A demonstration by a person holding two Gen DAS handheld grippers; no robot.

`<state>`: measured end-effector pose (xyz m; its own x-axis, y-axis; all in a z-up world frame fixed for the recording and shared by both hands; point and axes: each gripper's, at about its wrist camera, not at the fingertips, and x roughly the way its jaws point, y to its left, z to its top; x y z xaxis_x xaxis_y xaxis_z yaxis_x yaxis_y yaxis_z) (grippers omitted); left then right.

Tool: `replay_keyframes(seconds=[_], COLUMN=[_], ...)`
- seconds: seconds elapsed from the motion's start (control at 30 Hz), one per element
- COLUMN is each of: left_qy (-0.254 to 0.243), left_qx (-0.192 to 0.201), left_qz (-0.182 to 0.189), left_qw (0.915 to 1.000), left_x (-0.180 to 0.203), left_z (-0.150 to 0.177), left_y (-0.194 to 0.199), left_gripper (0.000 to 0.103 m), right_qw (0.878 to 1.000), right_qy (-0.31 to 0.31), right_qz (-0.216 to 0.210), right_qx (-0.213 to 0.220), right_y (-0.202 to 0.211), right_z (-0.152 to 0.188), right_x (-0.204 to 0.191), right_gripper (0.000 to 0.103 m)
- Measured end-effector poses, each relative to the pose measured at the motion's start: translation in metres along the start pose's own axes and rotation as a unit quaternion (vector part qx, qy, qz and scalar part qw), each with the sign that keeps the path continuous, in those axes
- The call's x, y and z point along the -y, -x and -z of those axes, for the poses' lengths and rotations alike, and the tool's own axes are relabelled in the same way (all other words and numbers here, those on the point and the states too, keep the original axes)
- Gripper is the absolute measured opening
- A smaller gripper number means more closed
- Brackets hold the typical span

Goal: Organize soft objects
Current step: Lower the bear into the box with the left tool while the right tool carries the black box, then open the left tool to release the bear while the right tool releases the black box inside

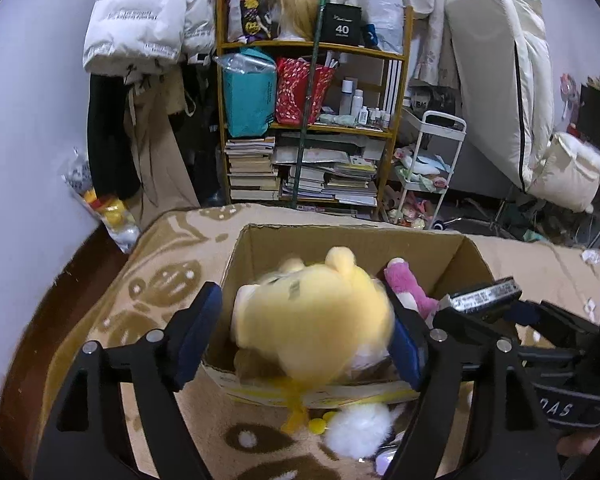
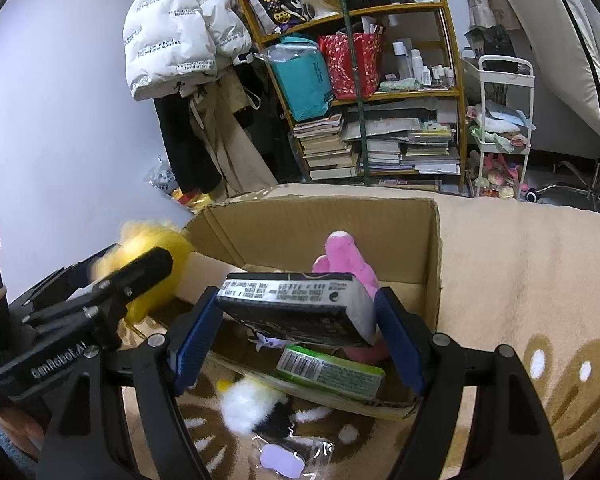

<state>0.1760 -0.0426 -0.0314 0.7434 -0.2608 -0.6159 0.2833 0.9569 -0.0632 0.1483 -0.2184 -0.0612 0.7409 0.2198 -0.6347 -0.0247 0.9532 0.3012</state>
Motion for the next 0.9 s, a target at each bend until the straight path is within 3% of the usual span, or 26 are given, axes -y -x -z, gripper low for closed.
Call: replay_keyframes(seconds=[0.17, 0.3, 0.43, 0.63, 0.7, 0.9], left_qy=[0.013, 0.012, 0.009, -0.002, -0.011, -0.017], left_qx=[0.0, -0.002, -0.004, -0.003, 0.001, 0.006], left_qz=[-0.001, -0.005, 0.001, 0.016, 0.018, 0.011], left_qw=[0.9999, 0.9999, 0.9999, 0.9999, 0.9998, 0.9998], left_x=[-0.007, -0.007, -0.003, 0.005, 0.01, 0.016], left_z=[0.0, 0.0, -0.001, -0.001, -0.002, -0.005], left_y=[-0.001, -0.001, -0.002, -0.002, 0.0, 0.006], left_gripper=[0.078, 0.086, 0.088, 0.093, 0.094, 0.095], right_qw=[1.0, 1.0, 1.0, 0.999, 0.998, 0.998], right_qy=[0.01, 0.012, 0.019, 0.038, 0.045, 0.049], right_qz=[0.013, 0.016, 0.019, 0.031, 0.037, 0.039], right_qx=[-0.005, -0.013, -0.01, -0.012, -0.014, -0.017], right_y=[-0.004, -0.007, -0.006, -0.006, -0.006, -0.004], right_z=[0.002, 0.002, 0.003, 0.004, 0.005, 0.006], right_x=[0.0, 0.002, 0.0, -0.002, -0.003, -0.004], right_gripper=[0.082, 0.083, 0.09, 0.092, 0.099, 0.1])
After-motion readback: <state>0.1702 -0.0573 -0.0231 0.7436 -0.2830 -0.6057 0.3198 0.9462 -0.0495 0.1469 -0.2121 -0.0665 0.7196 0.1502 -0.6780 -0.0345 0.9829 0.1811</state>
